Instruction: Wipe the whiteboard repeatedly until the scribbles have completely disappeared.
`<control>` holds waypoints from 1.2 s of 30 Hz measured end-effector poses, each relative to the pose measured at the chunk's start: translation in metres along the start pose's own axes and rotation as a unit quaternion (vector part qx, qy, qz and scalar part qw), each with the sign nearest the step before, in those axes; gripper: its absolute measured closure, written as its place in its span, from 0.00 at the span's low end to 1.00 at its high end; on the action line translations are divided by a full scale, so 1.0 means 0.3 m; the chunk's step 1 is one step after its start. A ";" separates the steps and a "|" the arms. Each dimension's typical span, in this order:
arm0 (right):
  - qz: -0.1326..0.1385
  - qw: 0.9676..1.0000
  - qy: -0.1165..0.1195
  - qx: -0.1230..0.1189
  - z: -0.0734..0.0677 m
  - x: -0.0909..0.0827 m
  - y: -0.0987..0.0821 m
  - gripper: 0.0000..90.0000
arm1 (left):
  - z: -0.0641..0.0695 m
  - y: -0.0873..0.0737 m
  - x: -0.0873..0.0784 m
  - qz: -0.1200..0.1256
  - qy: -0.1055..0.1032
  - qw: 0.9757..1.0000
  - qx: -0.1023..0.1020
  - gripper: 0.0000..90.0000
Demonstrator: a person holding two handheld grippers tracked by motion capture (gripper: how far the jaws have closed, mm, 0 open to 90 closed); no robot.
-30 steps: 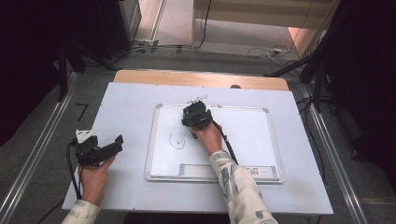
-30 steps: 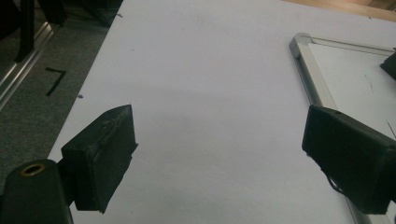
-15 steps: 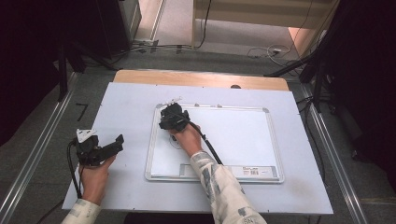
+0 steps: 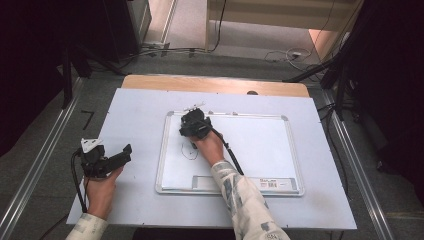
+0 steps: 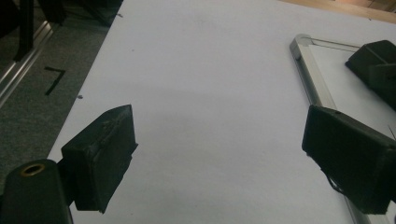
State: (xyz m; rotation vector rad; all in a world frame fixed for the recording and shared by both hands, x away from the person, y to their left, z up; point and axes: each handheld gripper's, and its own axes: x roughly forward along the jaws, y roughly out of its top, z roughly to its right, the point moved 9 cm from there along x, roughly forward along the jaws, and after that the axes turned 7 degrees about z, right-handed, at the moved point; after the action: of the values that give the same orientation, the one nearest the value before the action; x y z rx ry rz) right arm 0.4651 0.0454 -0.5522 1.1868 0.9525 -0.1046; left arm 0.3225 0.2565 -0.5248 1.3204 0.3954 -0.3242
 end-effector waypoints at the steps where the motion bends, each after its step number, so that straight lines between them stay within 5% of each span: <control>1: 0.001 1.000 0.004 -0.005 -0.016 -0.006 -0.006 0.41 | 0.003 0.000 0.000 0.000 0.000 1.000 0.003 0.11; 15: 0.010 0.999 0.021 -0.034 -0.179 -0.091 -0.082 0.41 | 0.013 -0.002 0.017 -0.005 -0.003 1.000 0.005 0.11; 20: 0.014 0.999 0.031 -0.042 -0.199 -0.108 -0.097 0.41 | 0.011 -0.001 0.016 -0.004 -0.003 1.000 0.005 0.11; 25: 0.018 0.998 0.029 -0.047 -0.169 -0.107 -0.097 0.40 | 0.004 -0.005 0.012 -0.005 0.000 1.000 0.004 0.11; 36: 0.015 1.000 -0.002 -0.017 0.009 -0.127 -0.122 0.40 | -0.005 -0.008 0.008 -0.006 0.005 1.000 0.003 0.11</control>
State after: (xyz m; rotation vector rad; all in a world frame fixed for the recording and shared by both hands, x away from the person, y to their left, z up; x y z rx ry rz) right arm 0.4233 0.0129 -0.5532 1.1680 0.9296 -0.0671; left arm 0.3233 0.2574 -0.5284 1.3270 0.4103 -0.3287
